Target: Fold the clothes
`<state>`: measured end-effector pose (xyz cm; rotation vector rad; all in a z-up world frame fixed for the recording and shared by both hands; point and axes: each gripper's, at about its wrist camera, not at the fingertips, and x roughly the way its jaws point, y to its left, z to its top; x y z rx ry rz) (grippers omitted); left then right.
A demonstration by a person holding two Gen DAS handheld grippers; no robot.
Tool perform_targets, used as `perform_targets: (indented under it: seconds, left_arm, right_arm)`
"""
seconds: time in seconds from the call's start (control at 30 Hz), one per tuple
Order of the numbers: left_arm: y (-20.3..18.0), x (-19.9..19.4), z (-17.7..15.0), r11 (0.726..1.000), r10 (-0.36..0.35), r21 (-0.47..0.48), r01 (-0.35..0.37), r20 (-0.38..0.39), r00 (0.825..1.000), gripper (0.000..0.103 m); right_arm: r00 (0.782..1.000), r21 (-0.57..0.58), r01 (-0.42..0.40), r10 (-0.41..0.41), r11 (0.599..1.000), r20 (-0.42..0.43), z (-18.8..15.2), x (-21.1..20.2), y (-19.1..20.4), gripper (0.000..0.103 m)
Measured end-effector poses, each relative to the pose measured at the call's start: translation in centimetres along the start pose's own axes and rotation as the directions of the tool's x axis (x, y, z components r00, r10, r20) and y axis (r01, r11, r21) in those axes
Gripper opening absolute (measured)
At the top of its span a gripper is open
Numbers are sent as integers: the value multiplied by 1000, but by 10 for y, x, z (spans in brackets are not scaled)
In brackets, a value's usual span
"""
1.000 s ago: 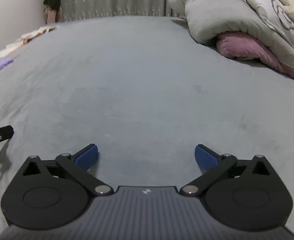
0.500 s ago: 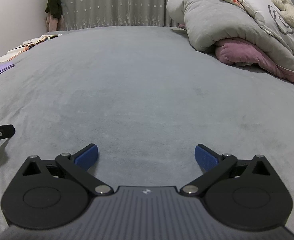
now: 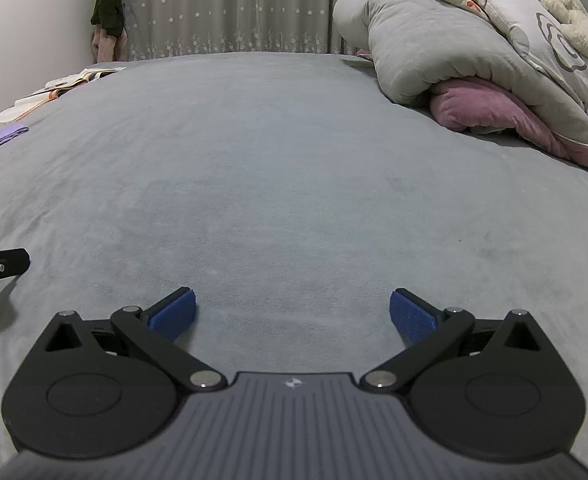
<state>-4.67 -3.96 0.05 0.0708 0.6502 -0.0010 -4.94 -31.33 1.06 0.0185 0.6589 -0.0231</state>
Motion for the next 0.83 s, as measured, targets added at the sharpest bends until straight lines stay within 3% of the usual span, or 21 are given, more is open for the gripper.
perform_targets:
  seconds: [0.83]
  left_arm:
    - [-8, 0, -2, 1000, 3, -8, -3, 4, 1000, 103]
  right_arm:
    - [1000, 9, 4, -4, 1000, 2, 5, 9, -8, 103]
